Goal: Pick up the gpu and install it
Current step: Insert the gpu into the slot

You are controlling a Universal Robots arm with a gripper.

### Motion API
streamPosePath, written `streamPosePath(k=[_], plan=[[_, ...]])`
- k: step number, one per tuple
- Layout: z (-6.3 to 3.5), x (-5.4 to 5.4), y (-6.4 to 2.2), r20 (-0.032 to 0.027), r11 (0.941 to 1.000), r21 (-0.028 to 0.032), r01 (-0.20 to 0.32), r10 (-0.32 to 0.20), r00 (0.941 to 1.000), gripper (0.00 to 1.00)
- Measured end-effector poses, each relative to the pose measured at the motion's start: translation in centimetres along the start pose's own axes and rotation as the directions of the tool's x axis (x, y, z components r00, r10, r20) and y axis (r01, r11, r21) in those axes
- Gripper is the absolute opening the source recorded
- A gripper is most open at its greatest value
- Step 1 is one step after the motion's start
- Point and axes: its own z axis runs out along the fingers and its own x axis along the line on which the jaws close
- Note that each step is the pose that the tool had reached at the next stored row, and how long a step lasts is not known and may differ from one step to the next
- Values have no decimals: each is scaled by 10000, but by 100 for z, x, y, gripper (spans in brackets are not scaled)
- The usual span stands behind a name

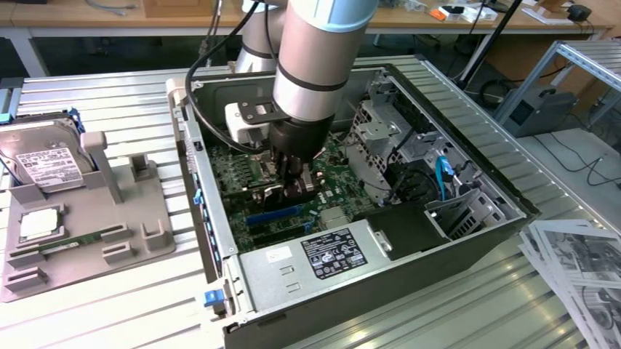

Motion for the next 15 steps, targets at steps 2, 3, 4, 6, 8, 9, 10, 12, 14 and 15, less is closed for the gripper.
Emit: streamPosePath(k=[2,3,4,6,8,9,10,12,14,15], plan=[[1,0,-1,2,9999,-139,-4,4,10000,27],[2,0,-3,5,9998,-198,-4,4,10000,27],[1,0,-1,3,9995,-308,-9,10,10000,27],[-1,0,0,1,9994,-354,-15,15,10000,27],[0,0,0,1,9994,-354,-14,14,10000,27],[0,0,0,2,9994,-354,-14,14,10000,27],[0,0,0,2,9994,-354,-14,14,10000,27],[0,0,0,2,9994,-354,-14,14,10000,27],[0,0,0,2,9994,-353,-14,14,10000,27],[0,0,0,2,9994,-354,-14,14,10000,27]])
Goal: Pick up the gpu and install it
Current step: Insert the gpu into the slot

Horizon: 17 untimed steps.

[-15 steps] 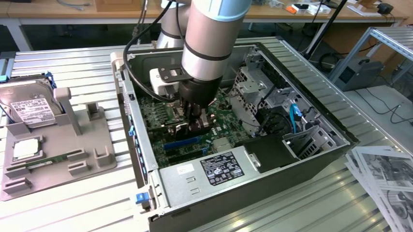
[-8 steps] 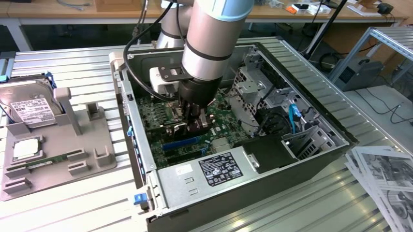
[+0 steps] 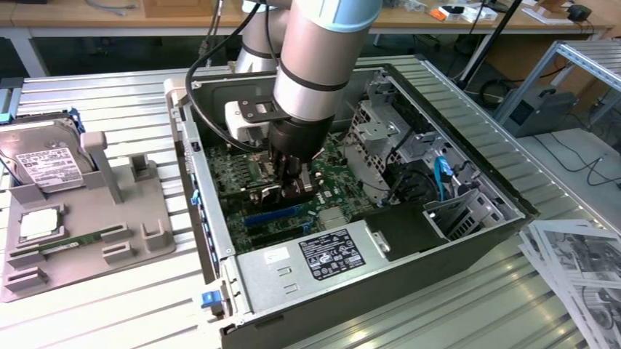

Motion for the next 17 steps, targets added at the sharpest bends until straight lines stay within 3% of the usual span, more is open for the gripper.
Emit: streamPosePath(k=[17], plan=[[43,2,-3,14,10000,-1,2,-2,10000,27]])
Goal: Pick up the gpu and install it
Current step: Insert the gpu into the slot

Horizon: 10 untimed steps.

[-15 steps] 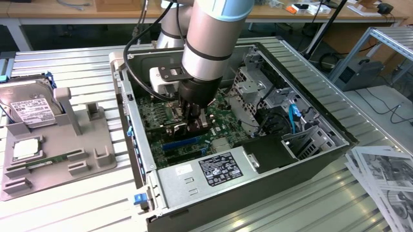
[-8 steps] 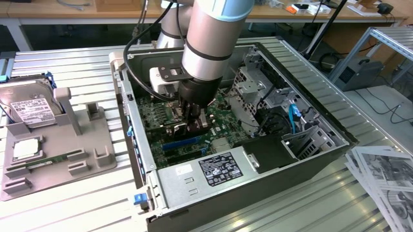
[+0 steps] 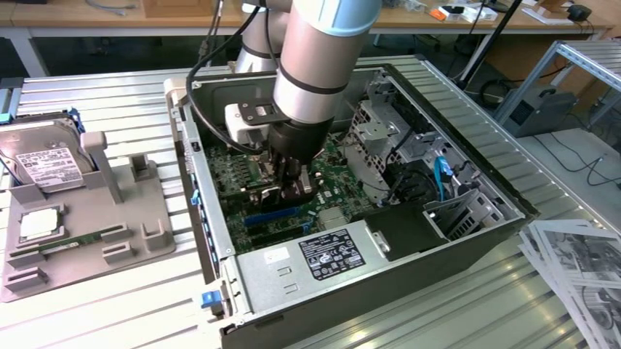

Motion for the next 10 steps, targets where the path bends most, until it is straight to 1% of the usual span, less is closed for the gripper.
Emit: streamPosePath(k=[10], plan=[[9,0,0,8,10000,1,0,0,10000,27]])
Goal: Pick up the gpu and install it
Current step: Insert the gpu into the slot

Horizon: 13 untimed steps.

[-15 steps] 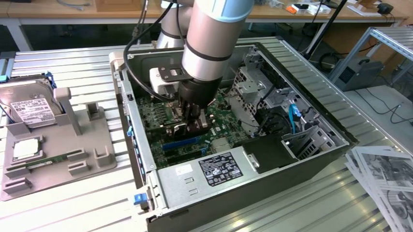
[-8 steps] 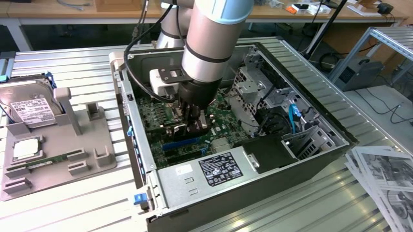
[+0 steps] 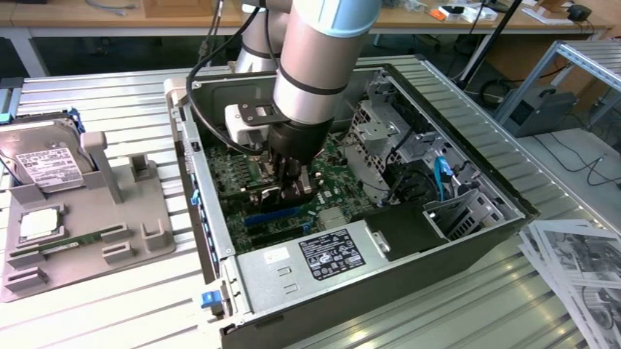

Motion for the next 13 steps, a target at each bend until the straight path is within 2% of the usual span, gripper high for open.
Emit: streamPosePath(k=[13], plan=[[-6,-1,1,5,10000,0,0,0,10000,27]])
